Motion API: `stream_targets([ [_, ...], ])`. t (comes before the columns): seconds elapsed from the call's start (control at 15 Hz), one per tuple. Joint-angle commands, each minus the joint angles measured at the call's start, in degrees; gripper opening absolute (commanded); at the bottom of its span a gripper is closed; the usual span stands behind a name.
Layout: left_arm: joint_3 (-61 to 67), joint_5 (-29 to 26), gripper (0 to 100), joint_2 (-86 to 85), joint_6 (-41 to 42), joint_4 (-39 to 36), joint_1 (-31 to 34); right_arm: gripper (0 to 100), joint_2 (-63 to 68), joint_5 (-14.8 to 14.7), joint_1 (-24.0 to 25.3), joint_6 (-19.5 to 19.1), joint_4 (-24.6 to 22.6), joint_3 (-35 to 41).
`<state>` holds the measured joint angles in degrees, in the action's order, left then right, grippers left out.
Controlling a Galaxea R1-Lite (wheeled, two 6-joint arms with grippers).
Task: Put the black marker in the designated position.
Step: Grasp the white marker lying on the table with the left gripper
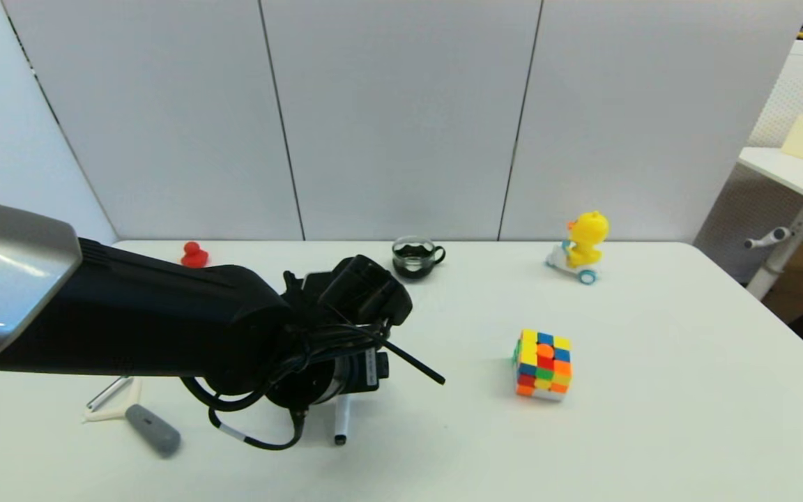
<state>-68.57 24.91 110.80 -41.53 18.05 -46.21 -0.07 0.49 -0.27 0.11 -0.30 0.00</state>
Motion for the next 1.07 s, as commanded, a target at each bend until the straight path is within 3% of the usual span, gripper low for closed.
stream_targets([
  [0.07, 0.11, 0.14, 100, 0.47, -0.21, -0.30, -0.02, 100, 0.07, 0.04, 0.00, 0.07, -0.05, 0.00],
  [0.53, 0.02, 0.14, 100, 1.08, -0.13, -0.39, -0.10, 100, 0.07, 0.04, 0.00, 0.07, -0.05, 0.00],
  [0.6, 0.11, 0.06, 0, 1.08, -0.13, -0.39, -0.10, 100, 0.07, 0.04, 0.00, 0.07, -0.05, 0.00],
  [1.07, 0.19, -0.03, 0, 1.08, 1.10, -0.30, -0.19, 100, 0.07, 0.04, 0.00, -0.02, -0.05, 0.00],
])
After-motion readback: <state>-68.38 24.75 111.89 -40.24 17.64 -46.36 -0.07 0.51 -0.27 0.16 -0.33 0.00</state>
